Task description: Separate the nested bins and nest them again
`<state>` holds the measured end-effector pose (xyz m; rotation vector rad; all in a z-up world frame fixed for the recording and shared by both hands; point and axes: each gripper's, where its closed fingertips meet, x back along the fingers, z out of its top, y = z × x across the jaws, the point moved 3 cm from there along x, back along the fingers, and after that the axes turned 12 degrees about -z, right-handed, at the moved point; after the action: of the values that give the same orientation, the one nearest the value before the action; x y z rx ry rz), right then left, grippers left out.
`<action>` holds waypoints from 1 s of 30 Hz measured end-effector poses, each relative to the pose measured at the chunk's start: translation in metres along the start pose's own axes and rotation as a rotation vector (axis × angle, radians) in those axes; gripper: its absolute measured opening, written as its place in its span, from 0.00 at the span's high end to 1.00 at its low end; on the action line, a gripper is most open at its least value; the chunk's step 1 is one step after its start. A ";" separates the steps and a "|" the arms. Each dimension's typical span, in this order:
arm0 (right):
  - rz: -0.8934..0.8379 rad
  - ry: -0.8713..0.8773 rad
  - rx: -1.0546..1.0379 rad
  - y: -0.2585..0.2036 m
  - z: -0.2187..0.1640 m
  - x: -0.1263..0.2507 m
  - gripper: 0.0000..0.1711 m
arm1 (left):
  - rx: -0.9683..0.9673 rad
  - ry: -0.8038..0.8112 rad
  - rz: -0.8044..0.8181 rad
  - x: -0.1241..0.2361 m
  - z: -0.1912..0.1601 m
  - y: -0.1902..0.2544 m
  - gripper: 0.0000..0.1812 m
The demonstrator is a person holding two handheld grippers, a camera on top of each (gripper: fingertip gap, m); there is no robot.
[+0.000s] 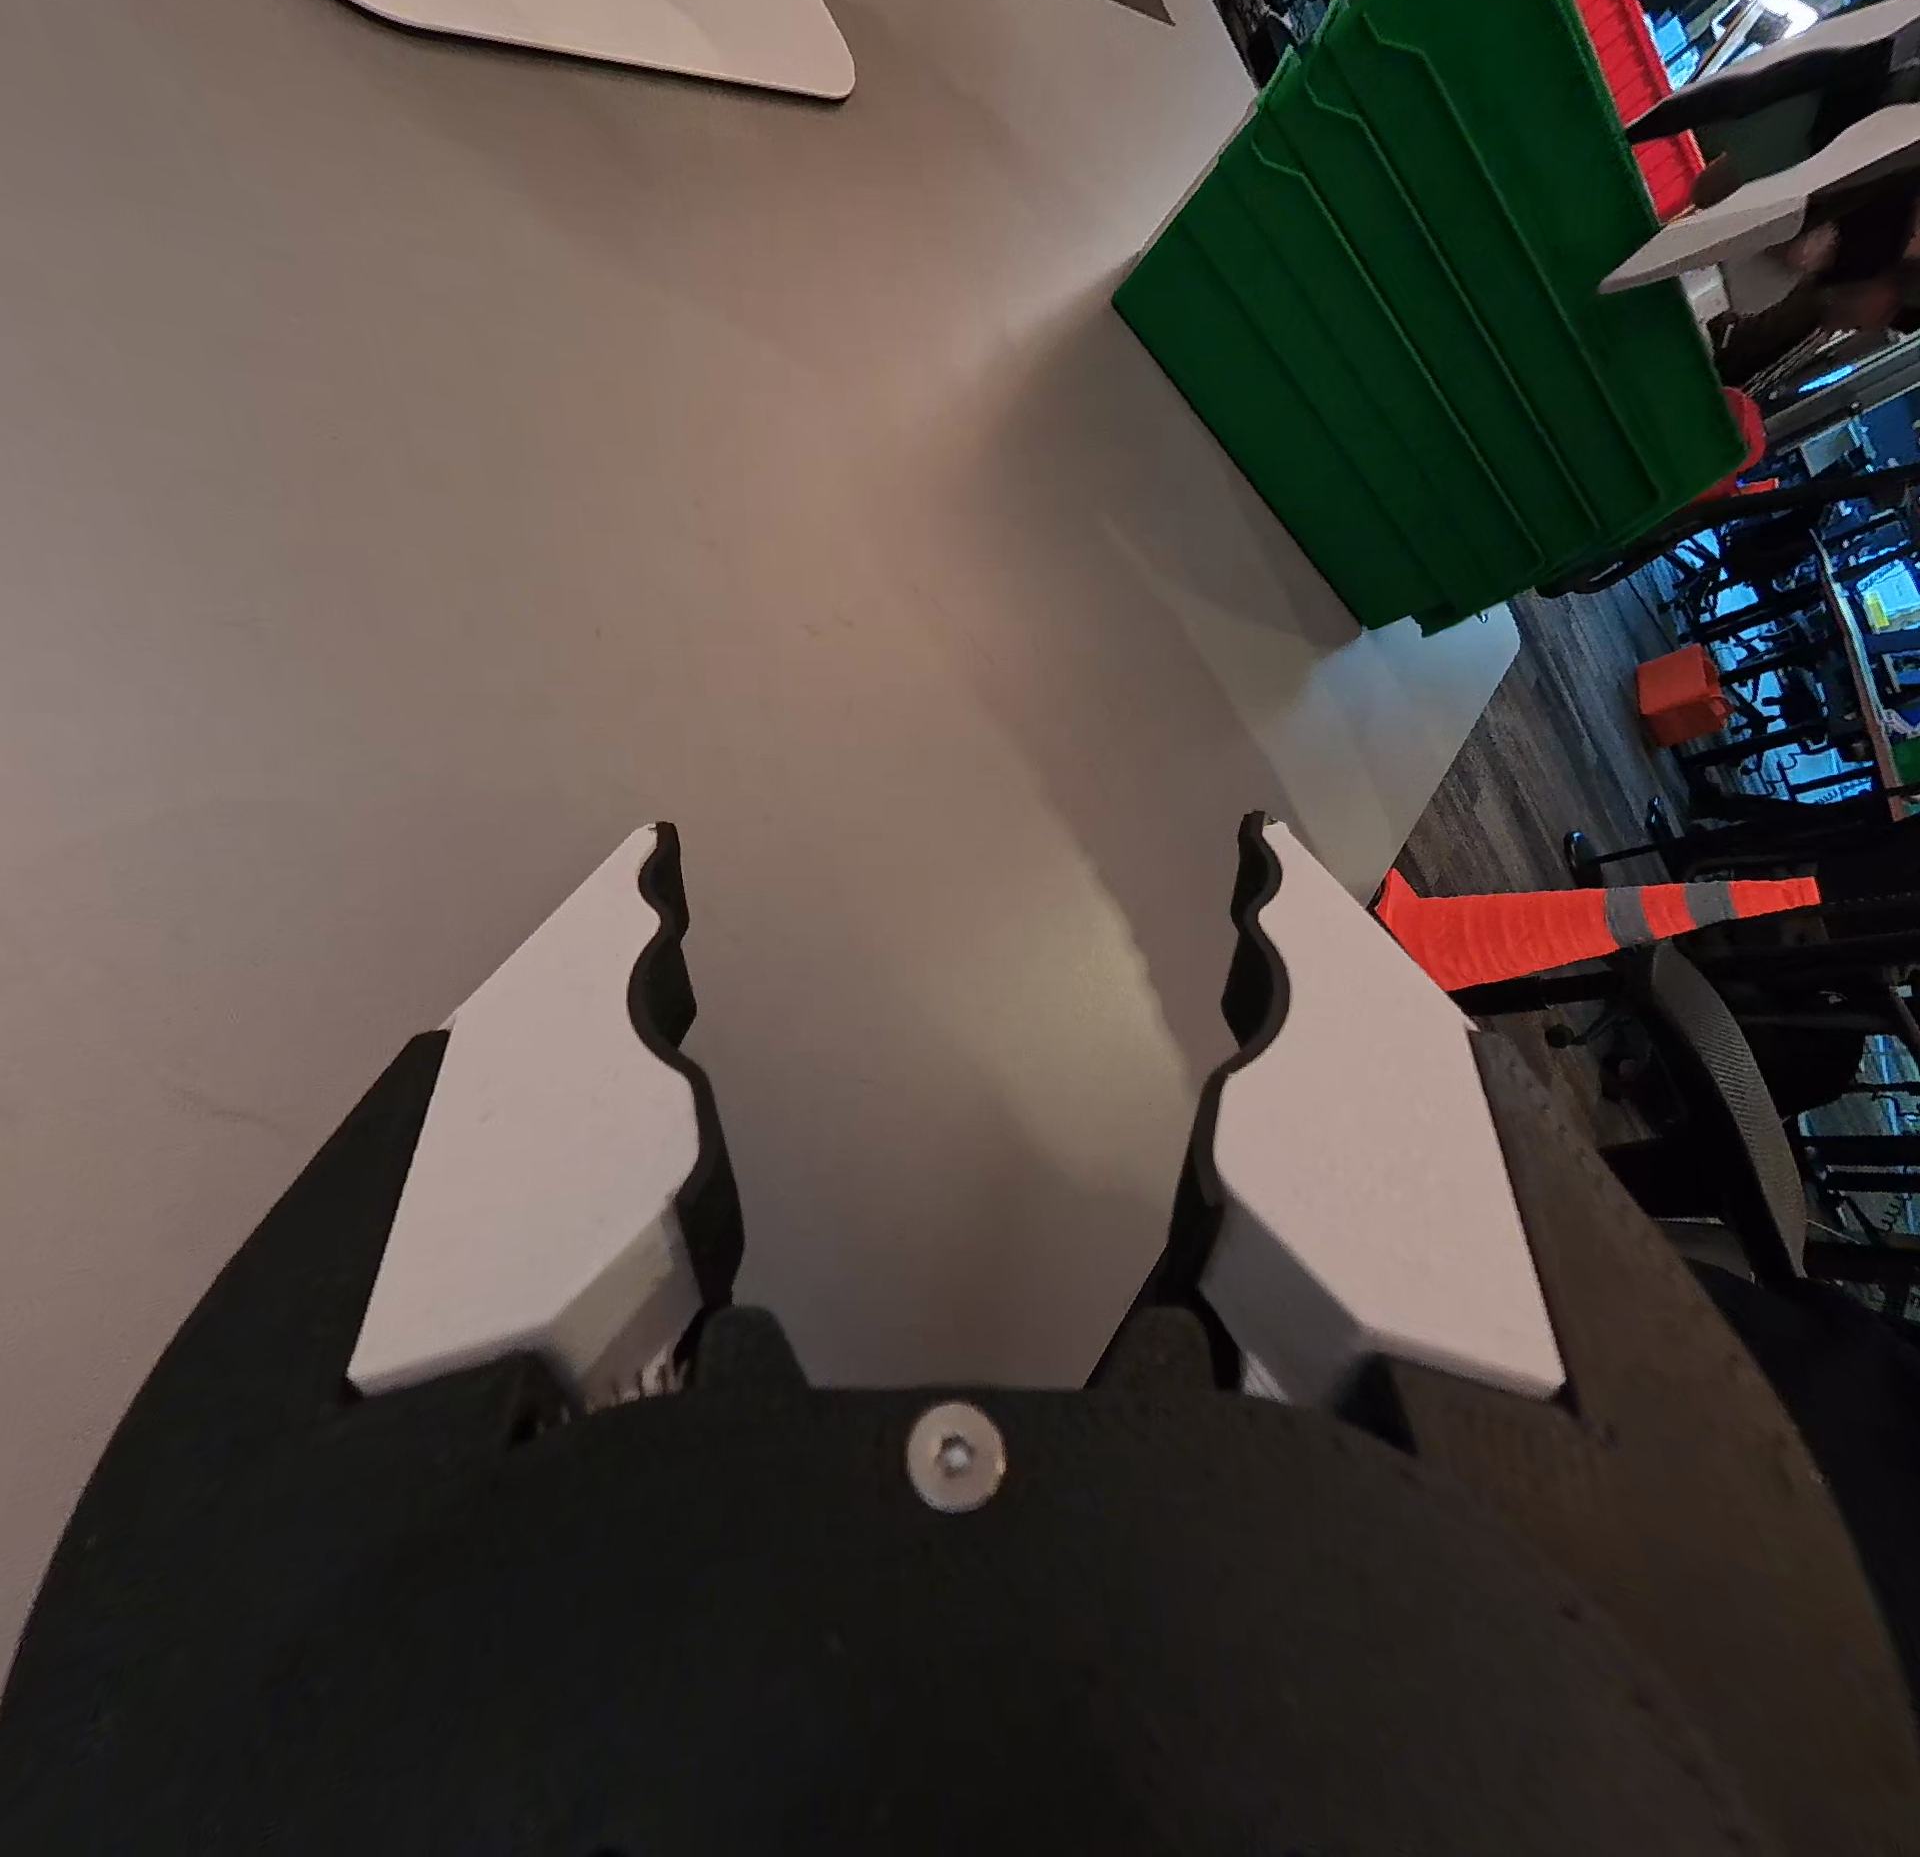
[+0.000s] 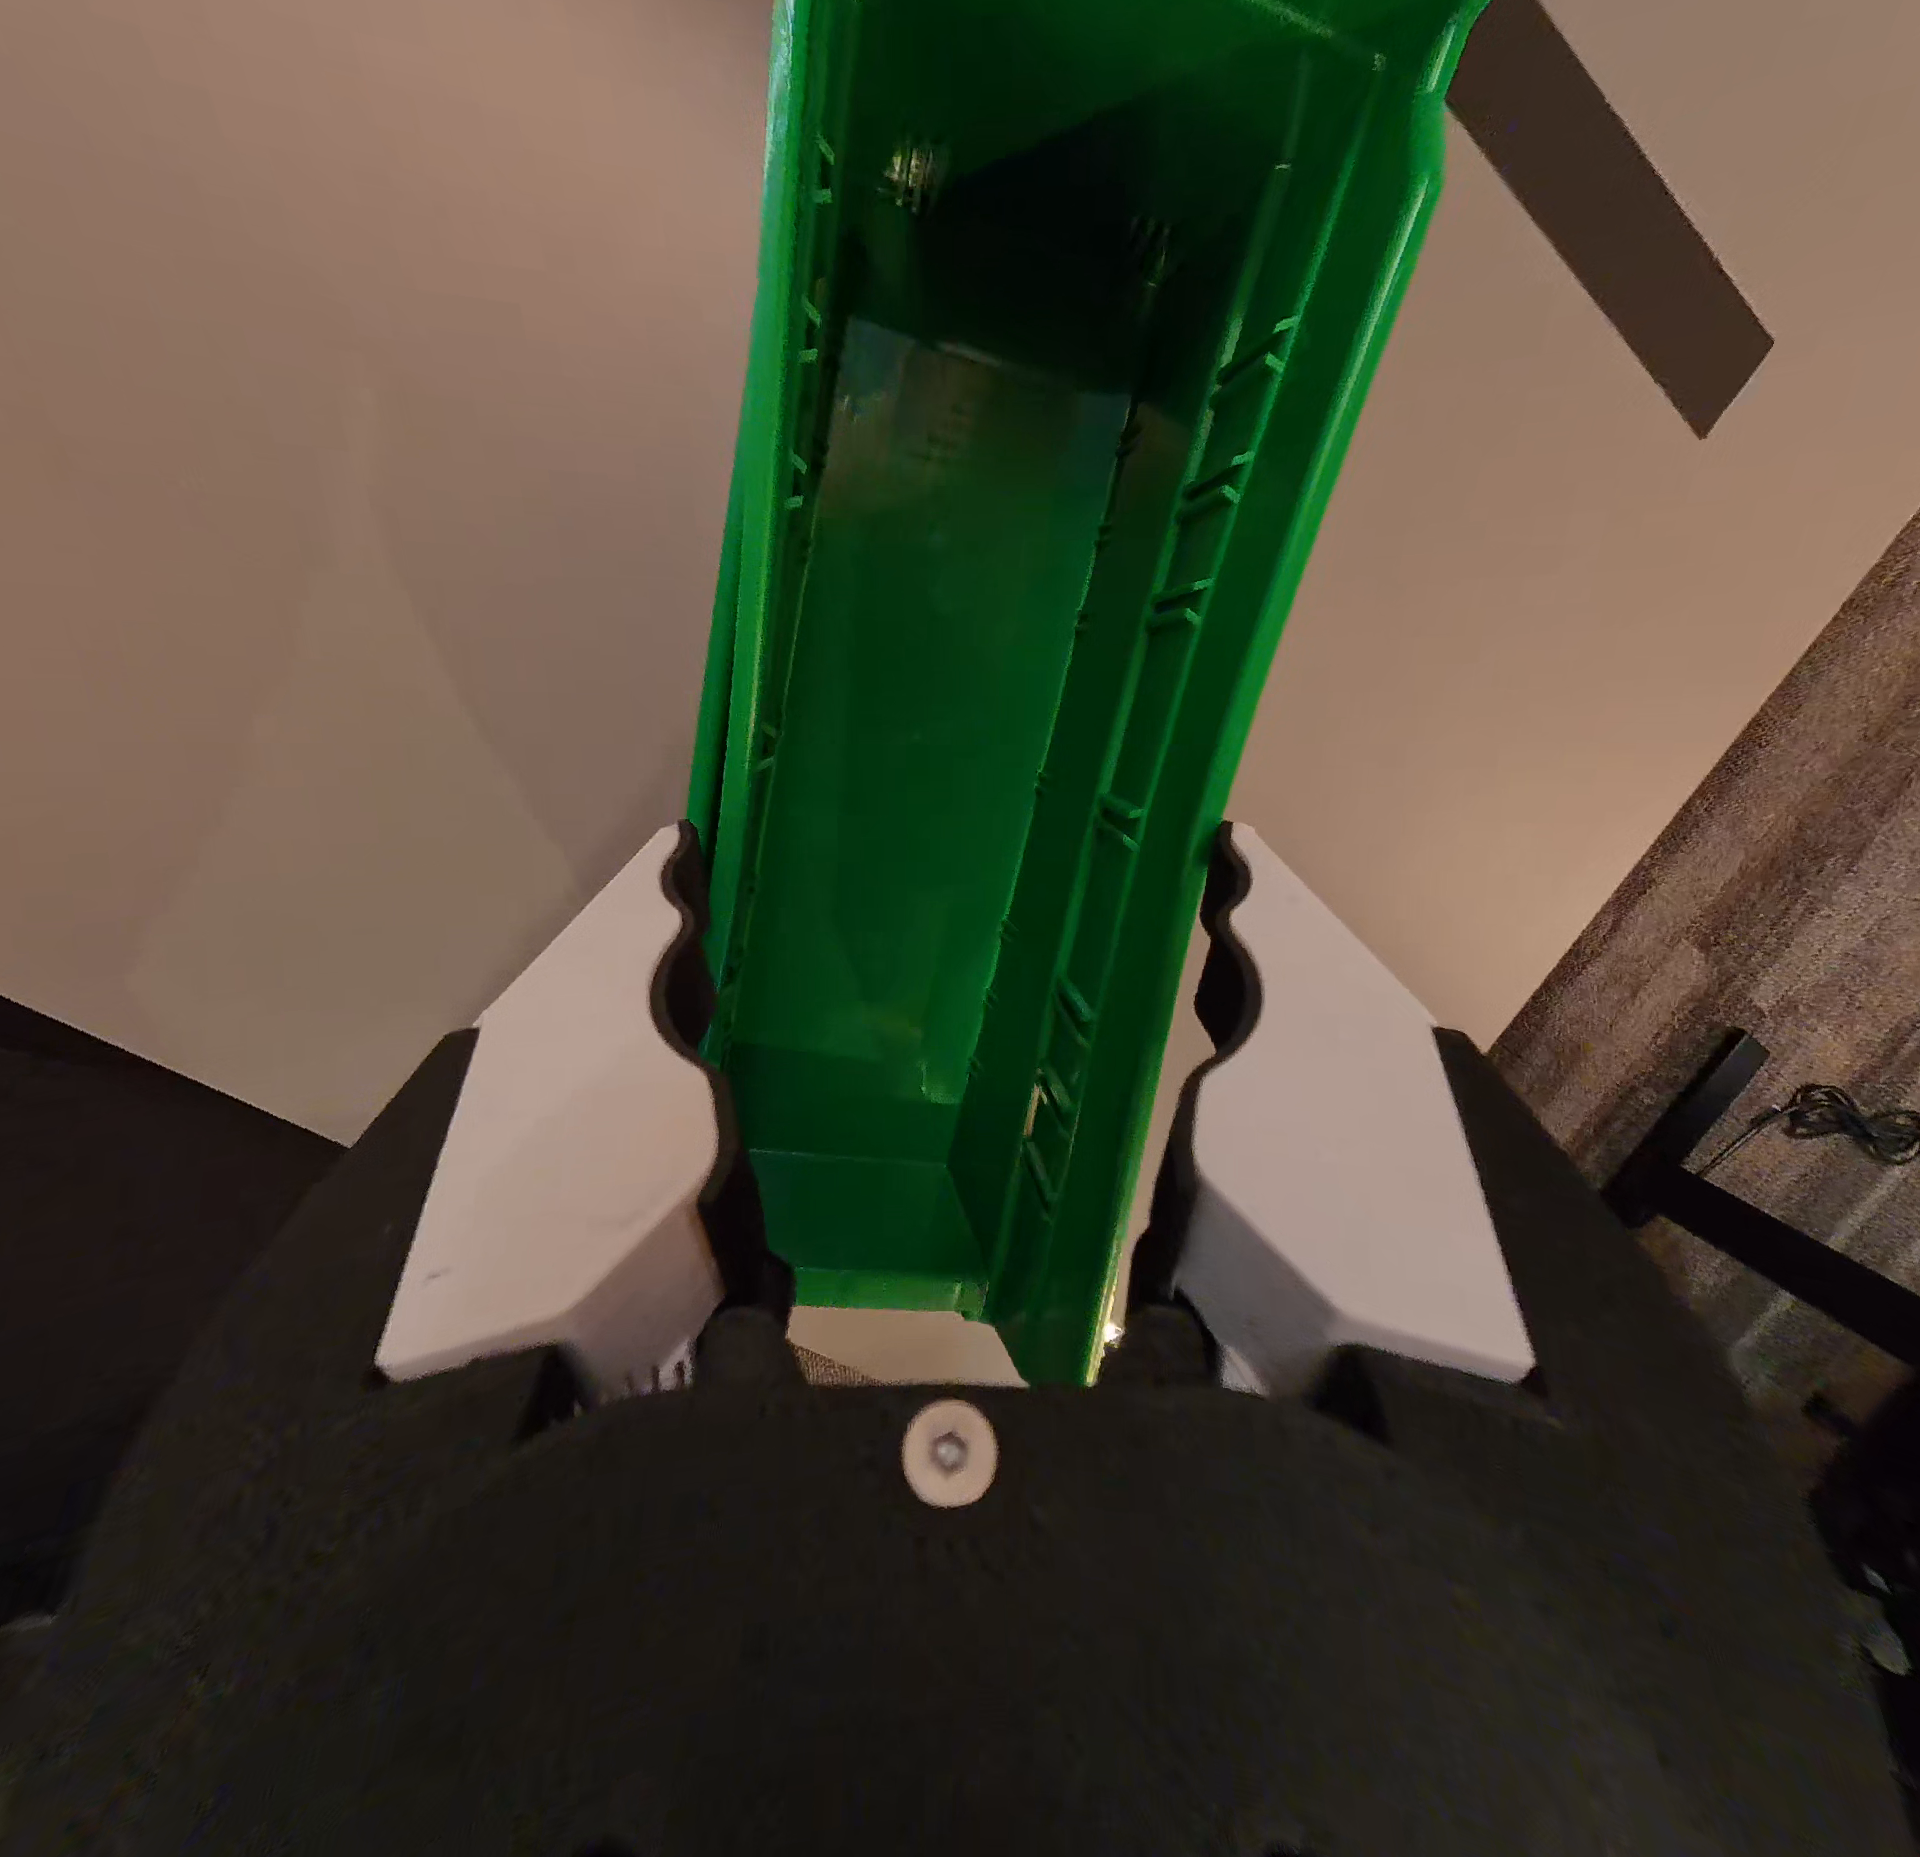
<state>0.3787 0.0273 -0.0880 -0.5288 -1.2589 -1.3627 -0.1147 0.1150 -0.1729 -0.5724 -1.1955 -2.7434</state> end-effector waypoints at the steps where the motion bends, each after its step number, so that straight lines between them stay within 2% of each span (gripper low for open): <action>1: -0.001 0.007 -0.004 0.002 0.001 0.002 0.45 | 0.001 0.001 0.000 0.000 0.000 0.000 0.43; 20: -0.003 0.186 -0.112 0.026 0.024 0.068 0.45 | 0.000 -0.007 -0.006 -0.002 -0.001 0.000 0.43; 30: 0.041 0.241 -0.120 0.007 0.036 0.082 0.46 | -0.002 -0.019 -0.008 -0.005 -0.003 0.001 0.43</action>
<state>0.3521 0.0260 -0.0018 -0.4559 -0.9710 -1.4273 -0.1108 0.1120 -0.1759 -0.5957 -1.2022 -2.7524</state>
